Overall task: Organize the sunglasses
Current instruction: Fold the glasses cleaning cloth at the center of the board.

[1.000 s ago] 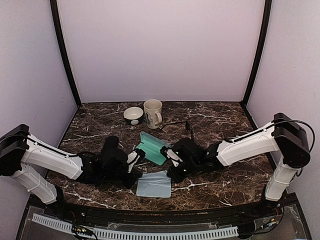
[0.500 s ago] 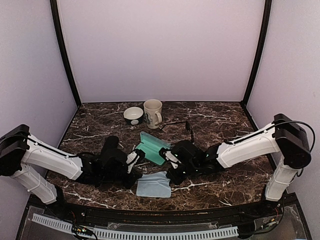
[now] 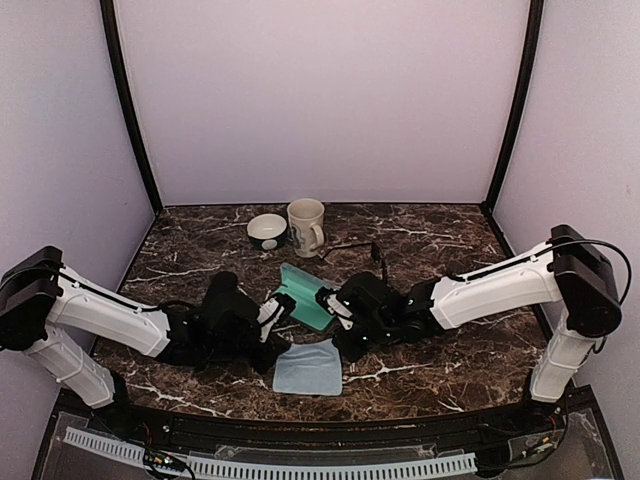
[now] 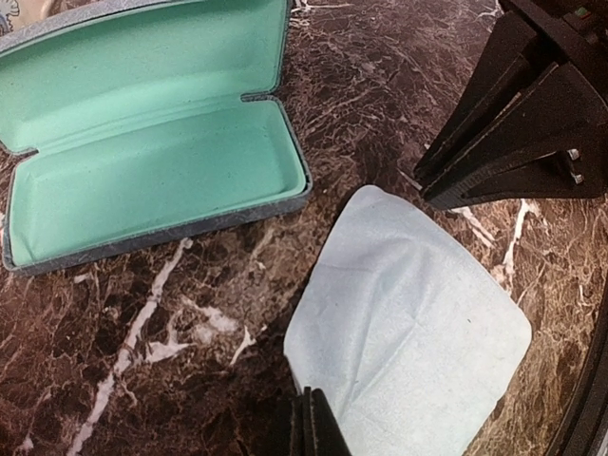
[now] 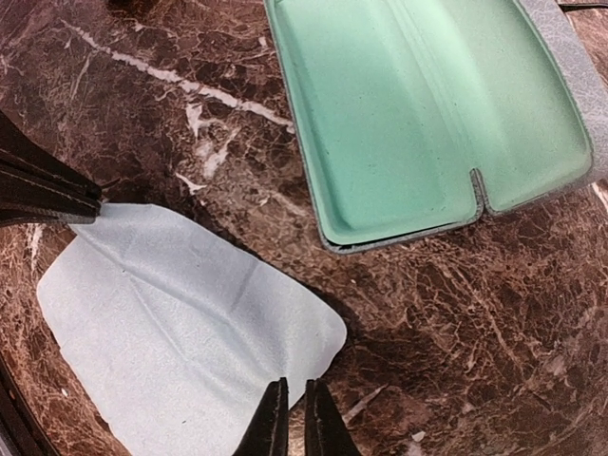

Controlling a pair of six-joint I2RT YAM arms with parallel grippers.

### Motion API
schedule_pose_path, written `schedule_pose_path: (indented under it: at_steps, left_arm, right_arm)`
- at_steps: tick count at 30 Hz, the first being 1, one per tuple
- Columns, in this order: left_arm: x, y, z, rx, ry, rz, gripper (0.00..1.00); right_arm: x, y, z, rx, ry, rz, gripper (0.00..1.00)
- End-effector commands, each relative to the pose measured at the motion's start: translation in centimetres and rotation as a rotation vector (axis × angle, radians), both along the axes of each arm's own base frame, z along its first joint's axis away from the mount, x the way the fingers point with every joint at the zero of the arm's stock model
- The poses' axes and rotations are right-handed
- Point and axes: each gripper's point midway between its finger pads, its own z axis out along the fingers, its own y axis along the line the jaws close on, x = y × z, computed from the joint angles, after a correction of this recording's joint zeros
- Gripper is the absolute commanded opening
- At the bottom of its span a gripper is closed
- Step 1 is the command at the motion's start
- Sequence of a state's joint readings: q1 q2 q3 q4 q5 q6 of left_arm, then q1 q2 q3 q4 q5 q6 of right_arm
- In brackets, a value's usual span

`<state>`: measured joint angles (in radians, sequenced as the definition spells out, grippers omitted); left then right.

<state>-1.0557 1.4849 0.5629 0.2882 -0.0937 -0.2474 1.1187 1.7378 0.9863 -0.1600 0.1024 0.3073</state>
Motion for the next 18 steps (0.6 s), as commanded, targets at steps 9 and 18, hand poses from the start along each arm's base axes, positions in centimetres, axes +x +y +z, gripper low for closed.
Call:
schedule_pose_path:
  at_steps: [9,18]
  left_arm:
    - [0.3,-0.7,1.0,-0.018,-0.021,-0.013,0.0]
    - [0.2,-0.7,0.9,-0.015,-0.021,-0.014,0.0]
  right_arm:
    - [1.4,1.0,-0.1,0.111,0.116,-0.112,0.23]
    - [1.2,1.3,-1.1,0.145,0.199,-0.165,0.26]
